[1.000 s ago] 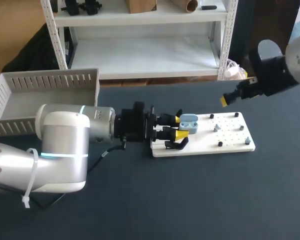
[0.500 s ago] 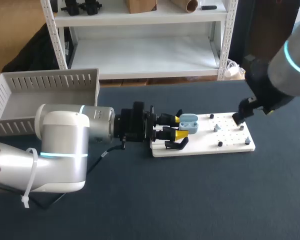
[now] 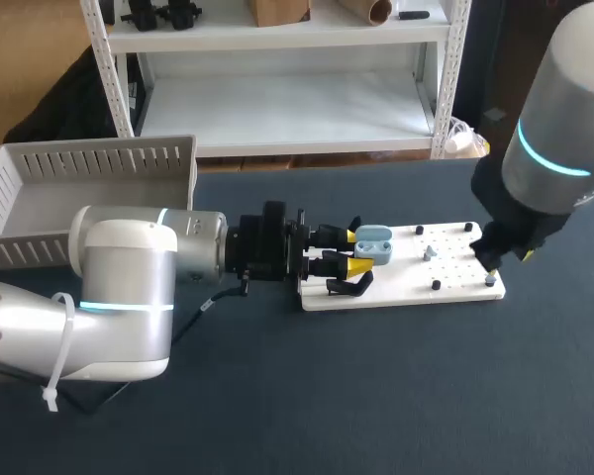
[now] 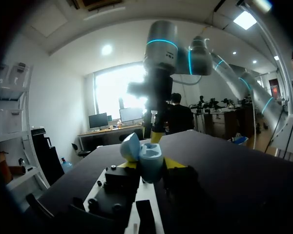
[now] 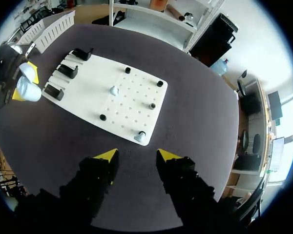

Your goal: Pick up each earbud case from the left stands, insert the matching earbuds, close the lid, and place the case in the box.

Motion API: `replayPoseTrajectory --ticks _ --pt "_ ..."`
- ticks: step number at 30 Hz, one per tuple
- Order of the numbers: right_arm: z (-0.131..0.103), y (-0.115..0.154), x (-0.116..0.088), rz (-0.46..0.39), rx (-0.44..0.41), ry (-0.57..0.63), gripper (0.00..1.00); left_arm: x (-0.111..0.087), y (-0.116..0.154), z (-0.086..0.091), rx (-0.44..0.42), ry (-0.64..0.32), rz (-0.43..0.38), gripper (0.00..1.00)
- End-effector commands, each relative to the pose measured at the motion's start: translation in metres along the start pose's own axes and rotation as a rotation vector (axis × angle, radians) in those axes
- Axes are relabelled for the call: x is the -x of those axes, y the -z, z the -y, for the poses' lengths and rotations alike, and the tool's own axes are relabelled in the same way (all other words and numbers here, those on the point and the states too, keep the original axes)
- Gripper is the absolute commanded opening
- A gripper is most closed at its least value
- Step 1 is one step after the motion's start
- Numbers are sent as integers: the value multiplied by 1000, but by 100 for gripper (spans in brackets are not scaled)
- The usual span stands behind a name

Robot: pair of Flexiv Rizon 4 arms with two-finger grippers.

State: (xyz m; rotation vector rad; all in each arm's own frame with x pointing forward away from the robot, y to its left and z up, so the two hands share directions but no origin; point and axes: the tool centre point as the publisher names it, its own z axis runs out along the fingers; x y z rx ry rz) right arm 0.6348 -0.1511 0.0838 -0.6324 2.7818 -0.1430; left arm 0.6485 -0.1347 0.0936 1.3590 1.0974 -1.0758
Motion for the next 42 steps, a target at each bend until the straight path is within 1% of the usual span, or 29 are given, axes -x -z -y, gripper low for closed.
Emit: replayPoseTrajectory --ticks 1,3,6,8,9,18,22,25,29,42 --pt "-7 -9 -2 -8 -14 10 61 0 0 1 5 -3 1 0" --pt "-9 -14 -3 -15 -27 24 64 0 0 1 5 -3 1 0" --pt "-10 -20 -3 -22 -36 34 60 0 0 1 5 -3 1 0" --pt "-11 -24 -3 -26 -45 43 49 0 0 1 5 -3 1 0" --pt "-11 -25 -3 -26 -47 44 48 0 0 1 5 -3 1 0" --pt "-18 -36 -3 -33 -53 45 48 0 0 1 5 -3 1 0" --pt "-15 -43 -2 -38 -73 29 48 0 0 1 5 -3 1 0" --pt "-10 -48 -1 -33 -88 13 44 0 0 1 5 -3 1 0" --pt "-7 -50 1 -22 -108 -7 46 0 0 1 5 -3 1 0" --pt "0 -58 2 -7 -142 -29 45 0 0 1 5 -3 1 0"
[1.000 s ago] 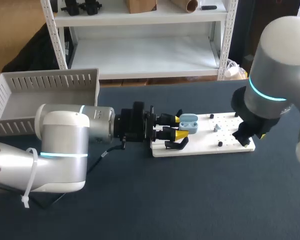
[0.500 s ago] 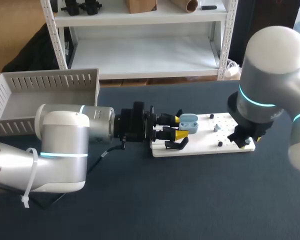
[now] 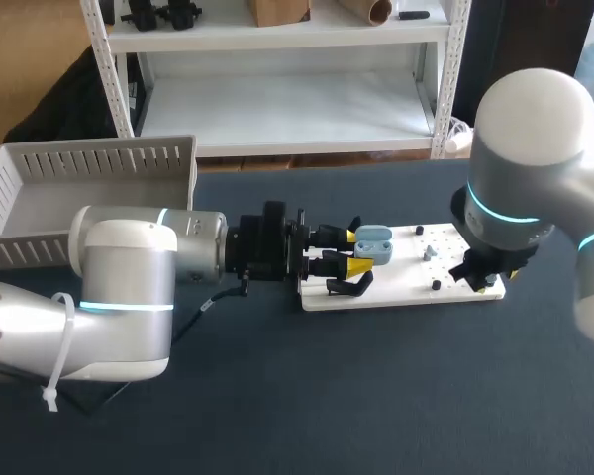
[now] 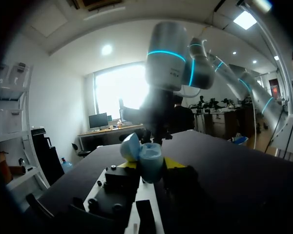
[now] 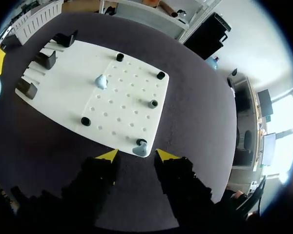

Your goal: Pick up each earbud case from the left stands, insert the matching earbuds, close the lid, and place the case in the box.

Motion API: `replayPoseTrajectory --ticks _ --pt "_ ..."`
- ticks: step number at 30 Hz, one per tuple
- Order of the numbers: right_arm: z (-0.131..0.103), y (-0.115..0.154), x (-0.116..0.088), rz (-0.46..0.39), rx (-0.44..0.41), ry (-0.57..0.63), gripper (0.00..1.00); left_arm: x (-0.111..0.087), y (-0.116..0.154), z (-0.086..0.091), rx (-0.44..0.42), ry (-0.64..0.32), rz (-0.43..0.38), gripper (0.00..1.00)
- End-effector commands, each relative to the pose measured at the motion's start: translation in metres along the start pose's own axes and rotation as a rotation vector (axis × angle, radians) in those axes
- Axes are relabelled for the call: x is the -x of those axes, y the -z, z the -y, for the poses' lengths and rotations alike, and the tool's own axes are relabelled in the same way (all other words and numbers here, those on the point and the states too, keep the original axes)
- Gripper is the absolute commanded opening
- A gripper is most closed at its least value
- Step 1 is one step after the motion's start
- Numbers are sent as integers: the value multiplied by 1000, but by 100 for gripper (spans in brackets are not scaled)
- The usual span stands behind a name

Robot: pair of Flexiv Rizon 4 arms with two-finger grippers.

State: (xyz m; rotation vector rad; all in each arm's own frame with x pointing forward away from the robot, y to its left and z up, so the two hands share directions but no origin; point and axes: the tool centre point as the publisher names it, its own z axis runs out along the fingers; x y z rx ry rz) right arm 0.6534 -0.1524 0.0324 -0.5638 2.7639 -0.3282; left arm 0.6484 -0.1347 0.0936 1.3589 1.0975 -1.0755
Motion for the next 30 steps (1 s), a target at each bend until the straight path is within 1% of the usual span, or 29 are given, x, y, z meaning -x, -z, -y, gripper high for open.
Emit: replayPoseTrajectory --ticks 1,4,26,30 --pt "-1 -4 0 8 -9 -4 44 0 0 1 5 -2 1 0" --pt "-1 -5 1 11 -11 -7 44 0 0 1 5 -2 1 0" --pt "3 -13 5 14 -34 -27 31 0 0 1 5 -2 1 0" --pt "3 -12 4 13 -35 -30 26 0 0 1 5 -2 1 0"
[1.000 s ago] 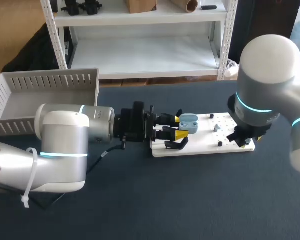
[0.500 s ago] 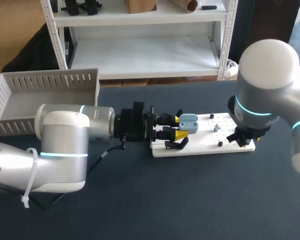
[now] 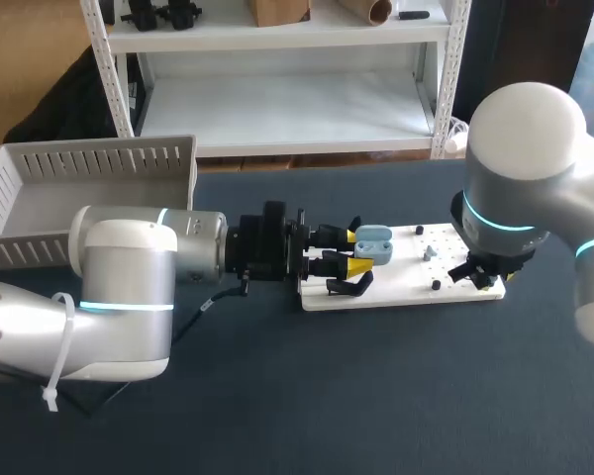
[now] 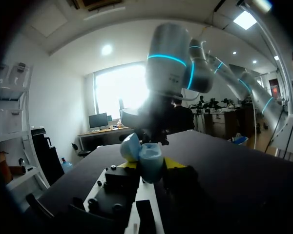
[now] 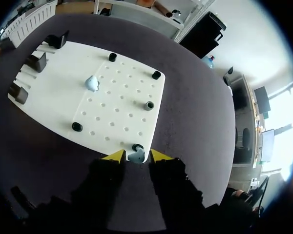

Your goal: Pick up each earbud case from the left stands, insert the matching earbuds, close the lid, and place the case in the box.

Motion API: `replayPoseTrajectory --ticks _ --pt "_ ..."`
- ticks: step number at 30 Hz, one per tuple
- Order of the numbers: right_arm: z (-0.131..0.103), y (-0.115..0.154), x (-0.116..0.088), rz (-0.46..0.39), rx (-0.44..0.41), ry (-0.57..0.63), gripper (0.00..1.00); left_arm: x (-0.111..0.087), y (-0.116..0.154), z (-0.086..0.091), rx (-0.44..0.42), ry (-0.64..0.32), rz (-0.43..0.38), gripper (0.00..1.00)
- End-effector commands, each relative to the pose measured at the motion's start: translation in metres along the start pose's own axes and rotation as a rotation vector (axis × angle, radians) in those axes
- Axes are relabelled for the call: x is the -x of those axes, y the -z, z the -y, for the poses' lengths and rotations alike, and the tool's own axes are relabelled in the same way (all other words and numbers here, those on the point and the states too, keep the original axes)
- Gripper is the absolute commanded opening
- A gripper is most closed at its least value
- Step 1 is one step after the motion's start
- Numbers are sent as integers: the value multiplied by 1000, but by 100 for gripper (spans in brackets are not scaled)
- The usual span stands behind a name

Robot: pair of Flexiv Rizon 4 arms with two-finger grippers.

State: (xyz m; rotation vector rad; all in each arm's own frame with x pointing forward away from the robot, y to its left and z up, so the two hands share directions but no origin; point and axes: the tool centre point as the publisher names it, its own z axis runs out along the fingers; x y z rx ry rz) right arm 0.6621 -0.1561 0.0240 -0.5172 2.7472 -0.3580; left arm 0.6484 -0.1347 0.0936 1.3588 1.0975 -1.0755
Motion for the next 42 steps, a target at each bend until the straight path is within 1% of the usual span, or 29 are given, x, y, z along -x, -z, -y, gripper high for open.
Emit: replayPoseTrajectory --ticks 1,2,5,6,15,21,24,29,32,36,39,42 --pt "-1 -1 0 0 -5 -3 23 0 0 1 5 -2 1 0" --pt "-1 -1 0 -1 -5 -4 20 0 0 1 5 -2 1 0" --pt "-1 -1 0 -2 -5 -5 2 0 0 1 5 -2 1 0" --pt "-1 -1 0 -2 -5 -5 0 0 0 1 5 -2 1 0" --pt "0 4 0 -3 -7 -9 0 0 0 1 5 -2 1 0" --pt "4 14 -1 7 -21 -11 0 0 0 1 5 -2 1 0" --pt "5 24 -4 7 -24 -13 0 0 0 1 5 -2 1 0" --pt "7 53 -6 23 -2 -27 0 0 0 1 5 -2 1 0" --pt "4 81 -5 41 18 -30 0 0 0 1 5 -2 1 0" --pt "-10 118 -3 47 52 -11 0 0 0 1 5 -2 1 0" --pt "-23 142 -4 36 55 16 0 0 0 1 5 -2 1 0" --pt "-36 161 -4 28 52 45 0 0 0 1 5 -2 1 0"
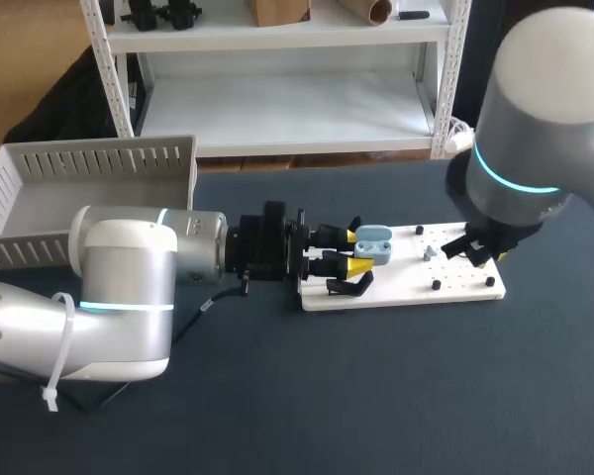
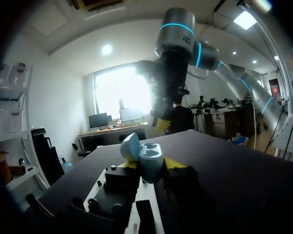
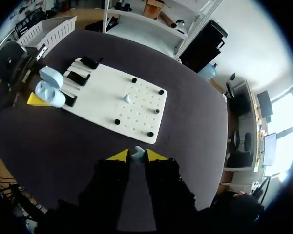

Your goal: Pick up each earbud case from the left stands, insert the matching earbuds, close the lid, and place the case in the box.

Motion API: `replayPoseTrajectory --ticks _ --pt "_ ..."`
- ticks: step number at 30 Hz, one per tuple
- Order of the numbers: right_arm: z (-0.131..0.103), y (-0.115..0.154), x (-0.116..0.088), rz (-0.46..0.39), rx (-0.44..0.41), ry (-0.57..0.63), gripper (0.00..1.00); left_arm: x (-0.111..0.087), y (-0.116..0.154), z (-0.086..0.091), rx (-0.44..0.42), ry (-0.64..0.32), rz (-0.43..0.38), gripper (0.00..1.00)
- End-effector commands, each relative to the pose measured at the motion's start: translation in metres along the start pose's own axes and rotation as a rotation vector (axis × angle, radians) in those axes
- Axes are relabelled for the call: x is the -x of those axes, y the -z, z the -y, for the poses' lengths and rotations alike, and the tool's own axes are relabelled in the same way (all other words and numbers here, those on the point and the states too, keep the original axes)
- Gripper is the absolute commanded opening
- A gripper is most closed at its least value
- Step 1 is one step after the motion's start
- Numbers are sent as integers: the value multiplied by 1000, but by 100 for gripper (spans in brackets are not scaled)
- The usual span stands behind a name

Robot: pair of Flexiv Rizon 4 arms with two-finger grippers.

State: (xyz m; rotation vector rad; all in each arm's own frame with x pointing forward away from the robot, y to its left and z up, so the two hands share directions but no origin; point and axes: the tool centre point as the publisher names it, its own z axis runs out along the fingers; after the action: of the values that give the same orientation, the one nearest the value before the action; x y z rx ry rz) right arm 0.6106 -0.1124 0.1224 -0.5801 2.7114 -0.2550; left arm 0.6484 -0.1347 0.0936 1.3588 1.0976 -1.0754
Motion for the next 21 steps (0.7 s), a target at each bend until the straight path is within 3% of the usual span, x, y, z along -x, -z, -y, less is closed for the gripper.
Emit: replayPoseTrajectory --ticks 1,13,21 --pt "-18 49 2 -23 -18 16 0 0 0 1 5 -2 1 0" --pt "-73 73 19 9 20 2 0 0 0 1 5 -2 1 0" --pt "-73 73 19 9 20 2 0 0 0 1 5 -2 1 0"
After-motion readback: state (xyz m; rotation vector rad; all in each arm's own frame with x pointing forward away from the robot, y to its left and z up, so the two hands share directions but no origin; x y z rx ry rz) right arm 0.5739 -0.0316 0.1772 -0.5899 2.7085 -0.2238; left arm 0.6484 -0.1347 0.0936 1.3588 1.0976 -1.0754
